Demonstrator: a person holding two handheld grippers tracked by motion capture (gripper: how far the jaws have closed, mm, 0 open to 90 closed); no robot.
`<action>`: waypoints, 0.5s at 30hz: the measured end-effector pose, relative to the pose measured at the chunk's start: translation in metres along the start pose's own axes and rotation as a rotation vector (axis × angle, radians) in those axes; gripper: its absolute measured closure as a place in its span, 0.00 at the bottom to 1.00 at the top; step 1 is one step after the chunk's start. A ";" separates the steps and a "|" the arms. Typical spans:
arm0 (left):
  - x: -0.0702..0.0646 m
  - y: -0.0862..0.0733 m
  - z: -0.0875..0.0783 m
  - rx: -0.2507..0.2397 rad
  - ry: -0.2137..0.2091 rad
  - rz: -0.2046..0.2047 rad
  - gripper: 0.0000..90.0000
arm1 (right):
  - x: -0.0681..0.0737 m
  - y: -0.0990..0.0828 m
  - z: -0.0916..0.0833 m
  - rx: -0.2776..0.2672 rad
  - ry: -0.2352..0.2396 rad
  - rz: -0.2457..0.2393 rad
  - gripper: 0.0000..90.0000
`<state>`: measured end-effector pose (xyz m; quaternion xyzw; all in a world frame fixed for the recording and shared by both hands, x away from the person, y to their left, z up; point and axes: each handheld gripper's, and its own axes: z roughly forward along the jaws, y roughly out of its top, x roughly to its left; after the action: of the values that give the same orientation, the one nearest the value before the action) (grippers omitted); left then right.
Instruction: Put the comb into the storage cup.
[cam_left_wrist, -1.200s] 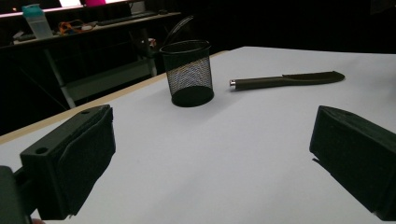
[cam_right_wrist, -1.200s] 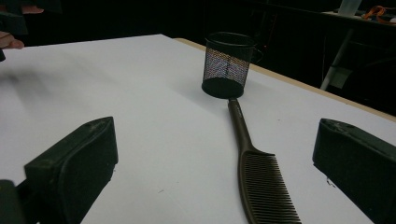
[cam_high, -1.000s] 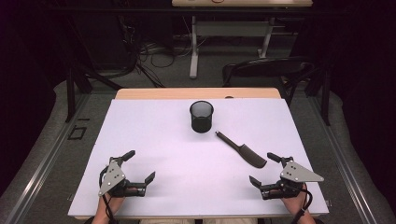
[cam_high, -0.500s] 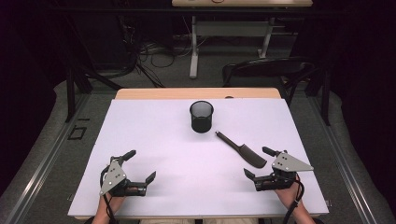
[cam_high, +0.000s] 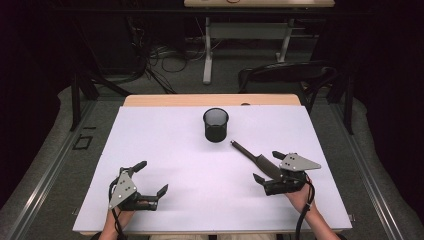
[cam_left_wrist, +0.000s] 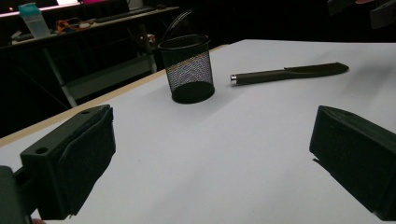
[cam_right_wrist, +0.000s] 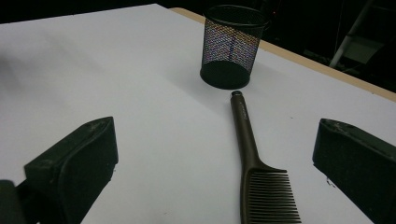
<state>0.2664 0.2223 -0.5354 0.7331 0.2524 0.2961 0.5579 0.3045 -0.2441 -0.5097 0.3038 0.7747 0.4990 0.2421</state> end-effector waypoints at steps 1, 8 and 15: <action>0.000 0.000 0.000 -0.002 0.000 0.000 0.00 | -0.001 0.001 0.002 0.005 -0.002 0.002 0.00; 0.001 0.000 0.001 0.012 0.009 0.004 0.00 | -0.007 0.006 0.012 0.036 0.005 0.017 0.00; 0.002 0.000 0.001 0.013 0.014 -0.002 0.00 | -0.012 0.010 0.022 0.059 0.009 0.035 0.00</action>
<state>0.2686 0.2232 -0.5355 0.7342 0.2588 0.2993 0.5517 0.3300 -0.2355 -0.5084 0.3221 0.7847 0.4815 0.2208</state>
